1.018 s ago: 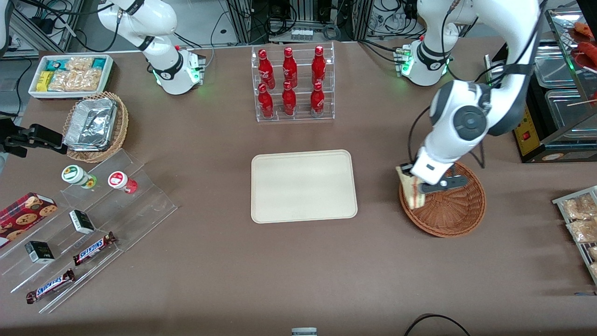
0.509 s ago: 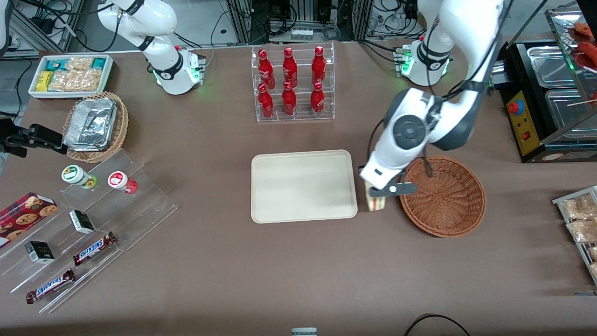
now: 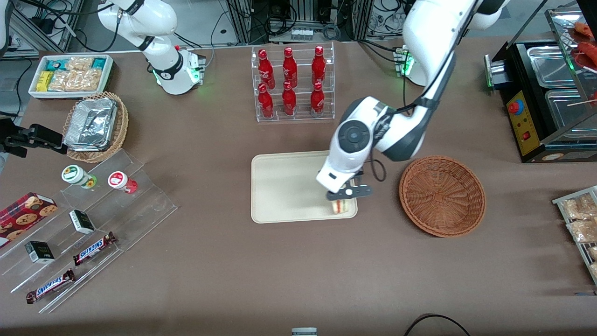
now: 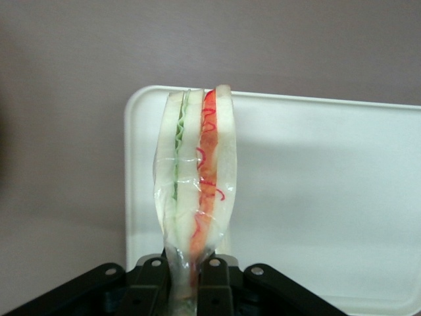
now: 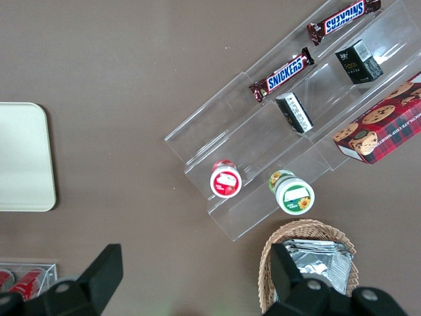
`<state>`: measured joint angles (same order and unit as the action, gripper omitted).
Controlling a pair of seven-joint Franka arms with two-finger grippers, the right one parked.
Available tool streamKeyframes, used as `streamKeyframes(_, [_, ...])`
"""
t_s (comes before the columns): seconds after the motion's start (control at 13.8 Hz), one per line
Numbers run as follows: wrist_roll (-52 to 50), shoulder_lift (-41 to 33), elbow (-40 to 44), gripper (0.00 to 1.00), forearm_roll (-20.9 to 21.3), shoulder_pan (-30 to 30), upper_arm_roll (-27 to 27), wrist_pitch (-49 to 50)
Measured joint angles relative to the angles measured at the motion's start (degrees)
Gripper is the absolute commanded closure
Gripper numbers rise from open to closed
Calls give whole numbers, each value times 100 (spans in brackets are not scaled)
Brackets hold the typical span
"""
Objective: Place sandwich from basket to tray
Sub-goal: 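Carry the held sandwich with the left gripper over the cream tray, then lower the sandwich onto the tray and open the left gripper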
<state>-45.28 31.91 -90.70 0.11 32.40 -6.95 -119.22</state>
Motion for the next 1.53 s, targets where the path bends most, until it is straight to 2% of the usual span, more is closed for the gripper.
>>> streamKeyframes(0.44, [-307, 805, 791, 100, 116, 614, 9, 105])
streamKeyframes(0.65, [-315, 1022, 998, 100, 312, 647, 16, 124])
streamKeyframes(1.38, [-501, 1208, 1068, 100, 325, 730, 19, 175])
streamKeyframes(1.45, [-510, 1220, 1070, 65, 325, 730, 19, 175])
streamKeyframes(1.53, [-514, 1226, 1071, 20, 325, 730, 19, 175])
